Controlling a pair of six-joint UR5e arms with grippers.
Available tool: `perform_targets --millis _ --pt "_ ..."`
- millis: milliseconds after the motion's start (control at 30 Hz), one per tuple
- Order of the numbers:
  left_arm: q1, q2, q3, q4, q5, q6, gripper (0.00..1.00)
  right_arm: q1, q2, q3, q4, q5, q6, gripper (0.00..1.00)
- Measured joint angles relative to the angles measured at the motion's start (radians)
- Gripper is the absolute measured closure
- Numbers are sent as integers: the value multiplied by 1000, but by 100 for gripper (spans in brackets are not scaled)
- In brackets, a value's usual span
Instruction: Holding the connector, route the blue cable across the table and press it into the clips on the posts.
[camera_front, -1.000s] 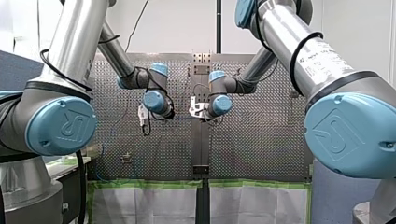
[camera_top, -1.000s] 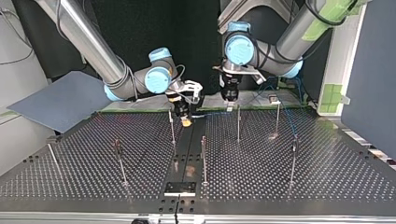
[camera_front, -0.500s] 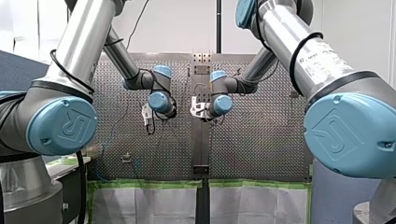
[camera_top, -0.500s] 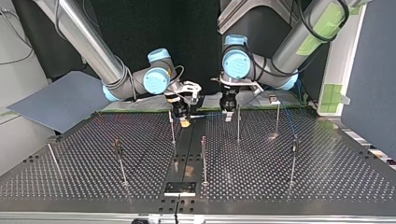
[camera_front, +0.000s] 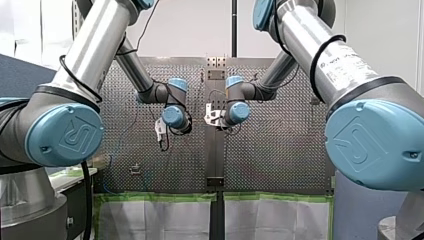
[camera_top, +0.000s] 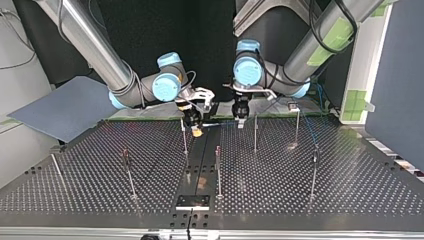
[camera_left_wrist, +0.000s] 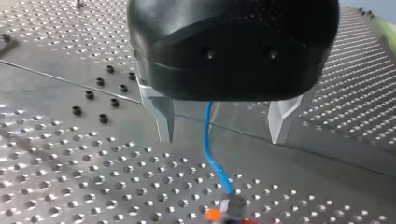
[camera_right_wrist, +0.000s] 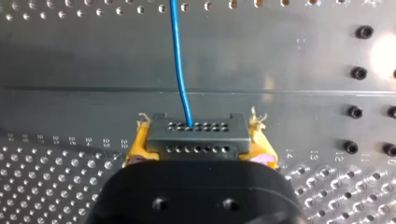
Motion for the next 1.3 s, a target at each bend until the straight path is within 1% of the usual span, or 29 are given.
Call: perform_targets --millis 167,300,467,567,700,733,767,800,867,900,933,967,1167,1300 --pt "1 0 25 10 -1 -4 0 -1 0 0 -1 -7 -1 100" --pt "5 -7 44 4 6 -7 0 -2 0 0 -2 -14 1 100" --pt "8 -46 83 -29 15 -8 0 -2 0 0 -3 -19 4 100" --pt "10 -58 93 -38 10 -8 0 -2 -1 0 -3 -20 5 100" --pt "10 -62 96 -46 -11 -10 0 -2 -1 0 -3 -21 5 100" --pt "9 -62 96 -46 -17 -10 5 -2 -1 0 -3 -21 5 100" --pt "8 -62 96 -46 -23 -10 19 -2 -1 0 -3 -21 5 100" --pt "7 -62 96 -46 -28 -9 19 -2 -1 0 -3 -21 5 100" --pt "4 -62 97 -45 -39 -8 65 -2 -1 0 -3 -21 5 100" --pt "2 -62 97 -45 -44 -6 65 -2 -1 -1 -2 -21 4 100" --pt "0 -62 97 -44 -50 -4 80 -2 -1 -1 -2 -21 3 100" --pt "-2 -62 97 -44 -53 -4 100 -2 -2 -1 -2 -21 2 100" --pt "-7 -61 97 -45 -60 -5 100 -2 -6 -2 0 -21 3 100" --pt "-7 -51 97 -51 -60 -7 100 -3 -27 -2 0 -21 5 100"
